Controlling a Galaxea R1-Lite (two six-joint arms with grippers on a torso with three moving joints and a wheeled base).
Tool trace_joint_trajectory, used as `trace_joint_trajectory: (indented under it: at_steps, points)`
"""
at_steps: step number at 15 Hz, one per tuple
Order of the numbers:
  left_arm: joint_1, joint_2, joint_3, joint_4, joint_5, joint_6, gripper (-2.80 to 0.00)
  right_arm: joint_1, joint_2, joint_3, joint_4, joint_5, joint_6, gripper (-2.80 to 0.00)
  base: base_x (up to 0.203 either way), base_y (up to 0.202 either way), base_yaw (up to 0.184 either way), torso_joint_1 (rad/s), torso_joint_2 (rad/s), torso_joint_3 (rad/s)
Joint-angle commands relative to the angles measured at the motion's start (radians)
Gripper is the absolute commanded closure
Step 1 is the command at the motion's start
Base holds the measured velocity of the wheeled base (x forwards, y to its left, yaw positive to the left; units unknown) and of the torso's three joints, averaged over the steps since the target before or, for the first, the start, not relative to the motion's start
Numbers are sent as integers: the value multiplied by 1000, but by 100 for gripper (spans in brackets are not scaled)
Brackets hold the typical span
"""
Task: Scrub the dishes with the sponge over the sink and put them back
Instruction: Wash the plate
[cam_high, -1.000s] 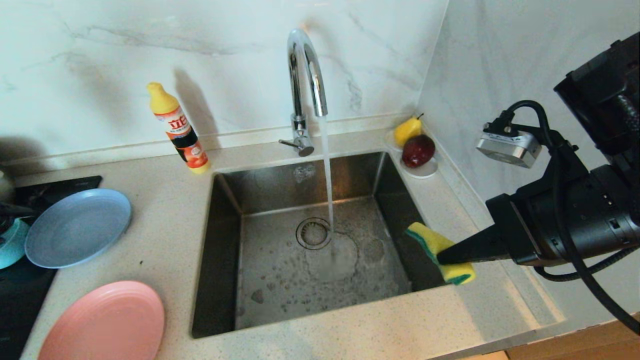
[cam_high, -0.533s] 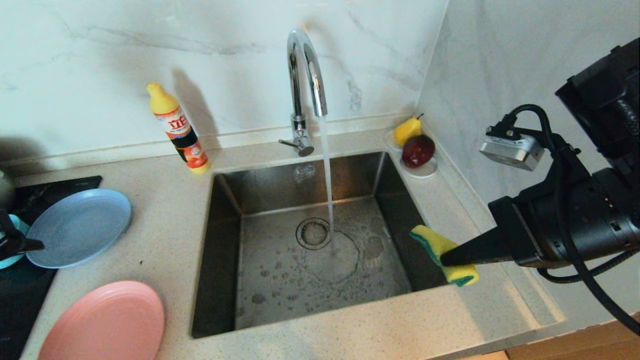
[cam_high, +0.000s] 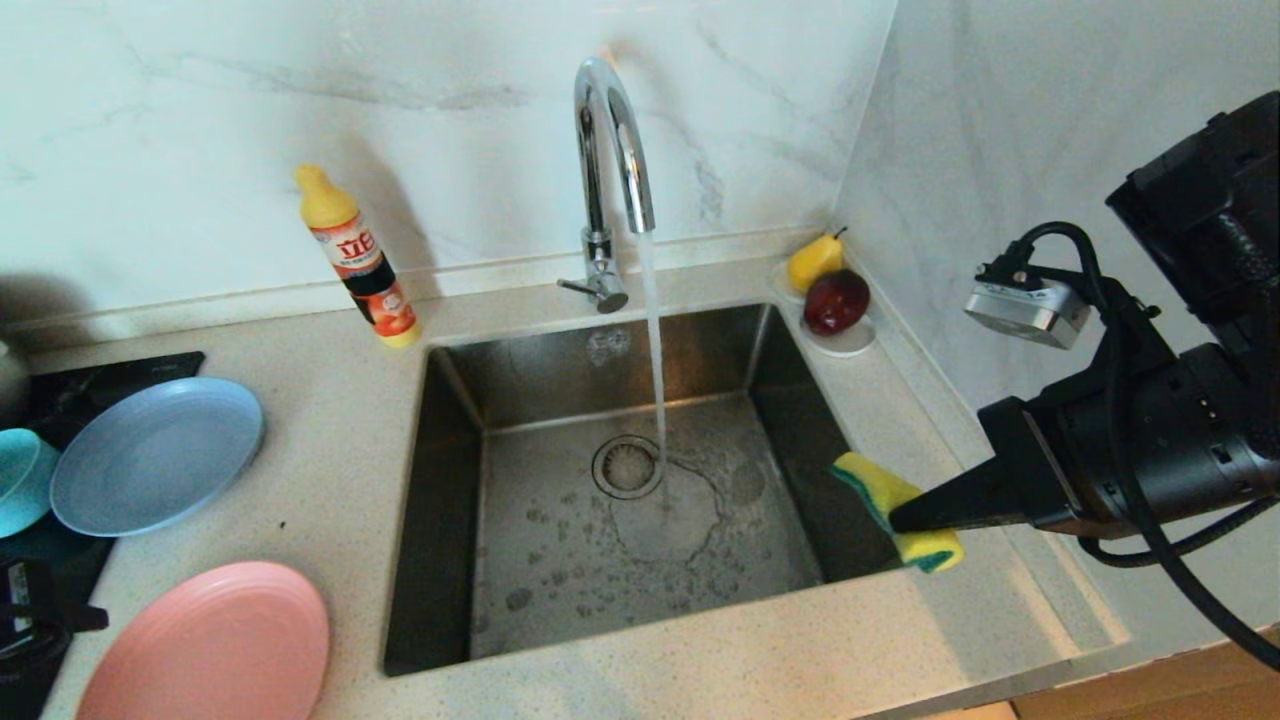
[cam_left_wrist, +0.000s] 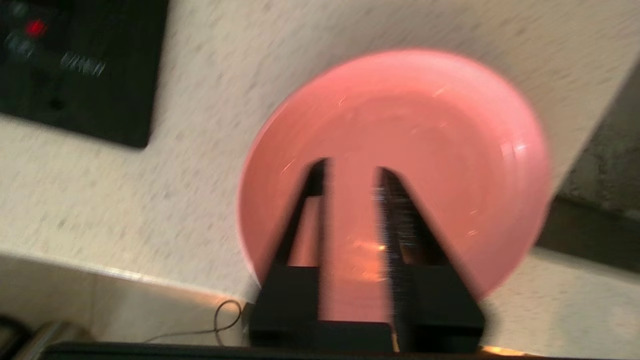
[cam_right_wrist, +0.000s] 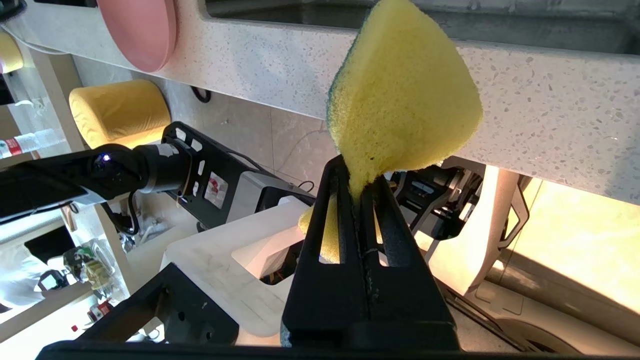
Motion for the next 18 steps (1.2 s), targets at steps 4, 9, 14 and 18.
trace_joint_trajectory:
  at_steps: [4, 9, 14, 18]
  points:
    - [1, 11, 79, -6, 18, 20, -280, -3, 6, 6, 4, 2, 2, 0, 0, 0, 0, 0, 0, 0]
    - [3, 104, 149, -126, 64, 23, -280, -3, 16, 2, 4, 1, 2, 0, 0, 0, 0, 0, 0, 0]
    - [12, 149, 158, -159, 89, 32, -280, -3, 19, 6, 4, 1, 2, 0, 0, 0, 0, 0, 0, 0]
    - [12, 209, 193, -234, 74, 28, -280, -3, 26, 5, 3, 1, 1, 0, 0, 0, 0, 0, 0, 0]
